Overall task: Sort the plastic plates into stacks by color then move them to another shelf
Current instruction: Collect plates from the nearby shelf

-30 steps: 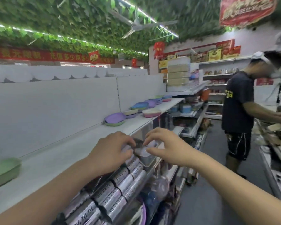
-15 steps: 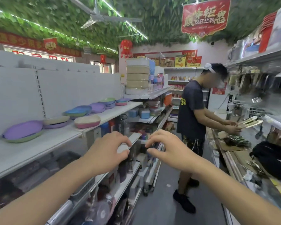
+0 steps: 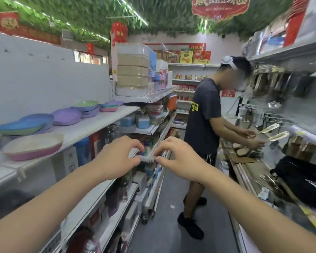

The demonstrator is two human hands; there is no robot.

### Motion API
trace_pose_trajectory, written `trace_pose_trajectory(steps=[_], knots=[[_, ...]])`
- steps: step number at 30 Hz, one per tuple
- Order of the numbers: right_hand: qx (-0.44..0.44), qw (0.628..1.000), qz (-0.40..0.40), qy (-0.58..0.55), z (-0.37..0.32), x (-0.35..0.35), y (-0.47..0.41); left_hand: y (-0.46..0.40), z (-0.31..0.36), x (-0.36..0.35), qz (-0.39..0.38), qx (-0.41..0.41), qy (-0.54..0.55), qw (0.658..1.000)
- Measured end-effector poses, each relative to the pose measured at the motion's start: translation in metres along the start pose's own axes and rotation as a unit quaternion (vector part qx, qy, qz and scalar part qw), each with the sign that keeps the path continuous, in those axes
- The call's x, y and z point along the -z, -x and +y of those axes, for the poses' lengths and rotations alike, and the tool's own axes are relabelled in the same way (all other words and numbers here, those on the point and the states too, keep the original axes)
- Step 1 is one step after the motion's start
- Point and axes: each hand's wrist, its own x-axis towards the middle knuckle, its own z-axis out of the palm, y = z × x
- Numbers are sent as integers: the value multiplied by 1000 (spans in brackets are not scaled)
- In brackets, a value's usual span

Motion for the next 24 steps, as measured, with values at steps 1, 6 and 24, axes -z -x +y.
trace_pose_trajectory(steps=[1, 6, 24], knots=[[-16, 1000, 0, 8, 12, 5, -10, -22, -1, -5, -3, -11, 8, 1000], [-98, 993, 42, 40, 73, 34, -40, -132, 11, -36, -27, -77, 29, 996], [-5, 998, 11, -55, 274, -25, -289, -354, -77, -89, -3, 13, -120, 993]])
